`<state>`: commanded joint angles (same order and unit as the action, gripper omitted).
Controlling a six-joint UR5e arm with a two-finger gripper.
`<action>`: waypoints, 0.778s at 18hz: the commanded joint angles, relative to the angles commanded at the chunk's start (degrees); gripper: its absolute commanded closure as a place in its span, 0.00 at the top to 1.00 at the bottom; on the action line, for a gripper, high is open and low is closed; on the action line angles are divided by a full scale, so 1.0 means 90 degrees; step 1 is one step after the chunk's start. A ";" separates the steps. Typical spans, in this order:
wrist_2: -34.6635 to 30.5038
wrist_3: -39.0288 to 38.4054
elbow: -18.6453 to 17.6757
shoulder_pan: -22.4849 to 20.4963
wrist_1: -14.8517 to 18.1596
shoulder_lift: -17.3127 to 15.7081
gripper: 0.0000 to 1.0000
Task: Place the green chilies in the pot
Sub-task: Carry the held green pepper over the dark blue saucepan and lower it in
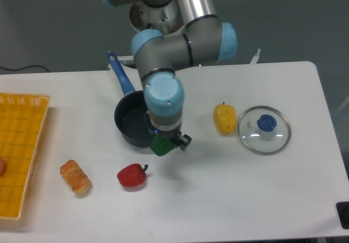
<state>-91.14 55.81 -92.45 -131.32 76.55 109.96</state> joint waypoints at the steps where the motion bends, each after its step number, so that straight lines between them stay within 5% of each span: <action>1: 0.0000 0.0058 -0.0078 0.0020 0.0039 -0.0078 0.54; 8: -0.0019 0.0468 -0.0147 0.0255 0.0751 -0.0371 0.54; 14: -0.0517 0.0723 -0.0391 0.0430 0.0811 -0.0362 0.54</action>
<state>-95.80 62.31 -95.97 -127.44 83.85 106.70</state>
